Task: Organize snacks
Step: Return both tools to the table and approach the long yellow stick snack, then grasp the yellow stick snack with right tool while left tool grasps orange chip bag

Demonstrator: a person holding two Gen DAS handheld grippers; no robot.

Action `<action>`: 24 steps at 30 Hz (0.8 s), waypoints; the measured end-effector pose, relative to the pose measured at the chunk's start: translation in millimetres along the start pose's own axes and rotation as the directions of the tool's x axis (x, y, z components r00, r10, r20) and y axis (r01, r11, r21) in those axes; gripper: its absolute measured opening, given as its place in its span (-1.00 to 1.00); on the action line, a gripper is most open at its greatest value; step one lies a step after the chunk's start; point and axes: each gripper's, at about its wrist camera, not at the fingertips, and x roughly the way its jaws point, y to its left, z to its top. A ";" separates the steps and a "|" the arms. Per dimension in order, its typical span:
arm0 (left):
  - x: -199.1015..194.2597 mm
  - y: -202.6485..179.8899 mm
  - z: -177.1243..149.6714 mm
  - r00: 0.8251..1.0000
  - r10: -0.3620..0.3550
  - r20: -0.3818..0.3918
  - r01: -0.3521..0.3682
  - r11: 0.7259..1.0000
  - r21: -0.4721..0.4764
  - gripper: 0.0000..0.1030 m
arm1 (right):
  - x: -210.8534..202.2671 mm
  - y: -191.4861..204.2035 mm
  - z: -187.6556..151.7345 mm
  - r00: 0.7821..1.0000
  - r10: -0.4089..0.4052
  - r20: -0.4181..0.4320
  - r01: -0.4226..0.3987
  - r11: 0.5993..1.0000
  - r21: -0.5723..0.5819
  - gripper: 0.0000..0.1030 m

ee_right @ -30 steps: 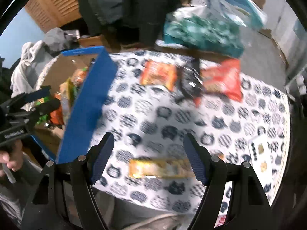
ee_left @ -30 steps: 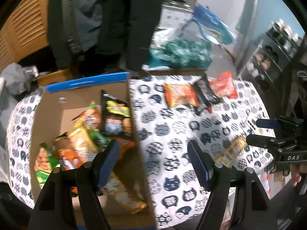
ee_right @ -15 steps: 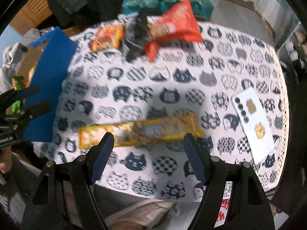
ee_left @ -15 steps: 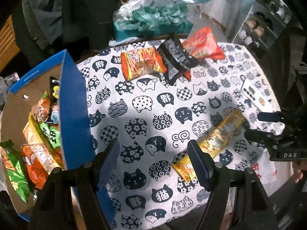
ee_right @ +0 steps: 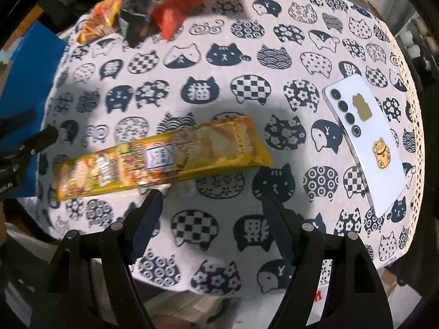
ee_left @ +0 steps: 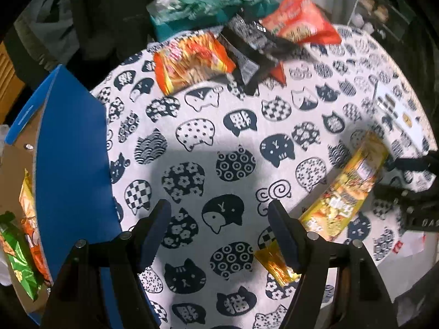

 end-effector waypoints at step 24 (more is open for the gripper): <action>2.6 -65.9 -20.5 0.988 -0.151 -0.043 0.154 0.983 0.095 0.44 | 11.5 -20.9 62.3 0.992 -0.002 0.125 -0.011 0.994 0.105 0.45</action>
